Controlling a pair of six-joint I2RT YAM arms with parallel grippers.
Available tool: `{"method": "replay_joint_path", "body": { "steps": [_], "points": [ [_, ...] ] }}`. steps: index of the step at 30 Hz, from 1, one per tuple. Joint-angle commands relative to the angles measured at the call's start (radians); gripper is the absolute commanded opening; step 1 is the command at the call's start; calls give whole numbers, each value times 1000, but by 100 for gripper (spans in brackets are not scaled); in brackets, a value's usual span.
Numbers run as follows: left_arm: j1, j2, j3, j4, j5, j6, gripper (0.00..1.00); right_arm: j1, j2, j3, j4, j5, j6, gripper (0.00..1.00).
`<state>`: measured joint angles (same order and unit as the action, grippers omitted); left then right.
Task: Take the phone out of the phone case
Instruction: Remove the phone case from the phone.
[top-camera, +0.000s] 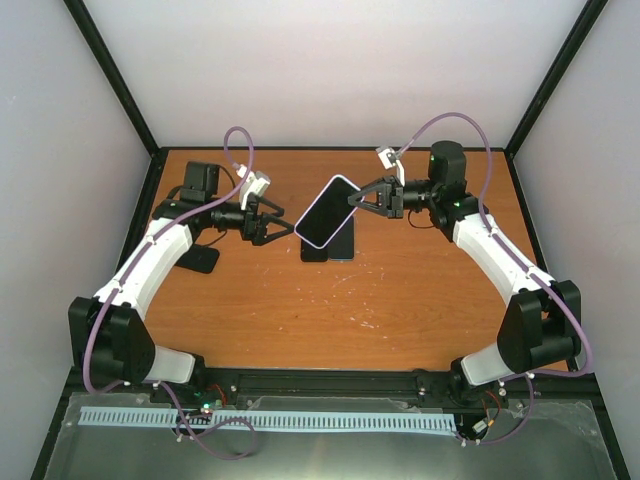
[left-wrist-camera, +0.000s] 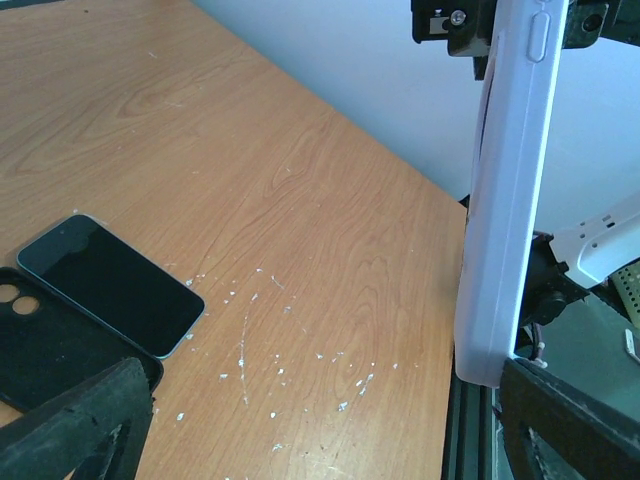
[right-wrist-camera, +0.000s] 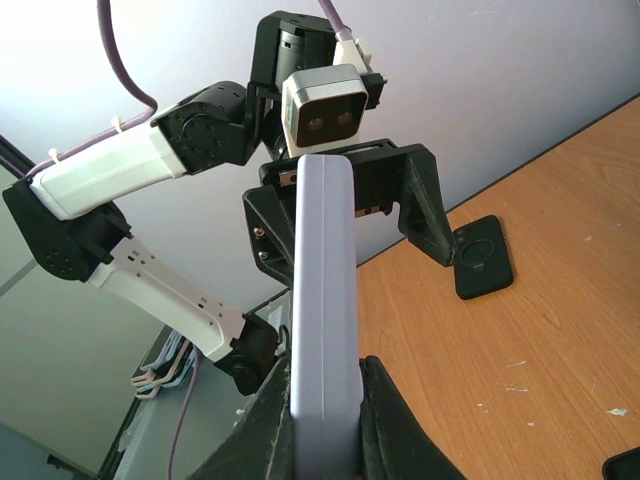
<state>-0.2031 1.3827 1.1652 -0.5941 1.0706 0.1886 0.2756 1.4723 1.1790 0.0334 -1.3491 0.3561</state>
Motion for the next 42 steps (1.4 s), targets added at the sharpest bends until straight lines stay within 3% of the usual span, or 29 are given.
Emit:
{"method": "replay_joint_path", "body": {
  "steps": [1, 18, 42],
  "points": [
    [-4, 11, 9, 34, -32, -15, 93, 11, -38, 31, 29, -31, 1, 3],
    [-10, -24, -8, 33, 40, 12, 89, 15, -35, 28, 16, 0, -1, 3],
    [-10, 67, 6, 72, -237, -58, 79, 72, -53, 48, 61, -109, 53, 3]
  ]
}}
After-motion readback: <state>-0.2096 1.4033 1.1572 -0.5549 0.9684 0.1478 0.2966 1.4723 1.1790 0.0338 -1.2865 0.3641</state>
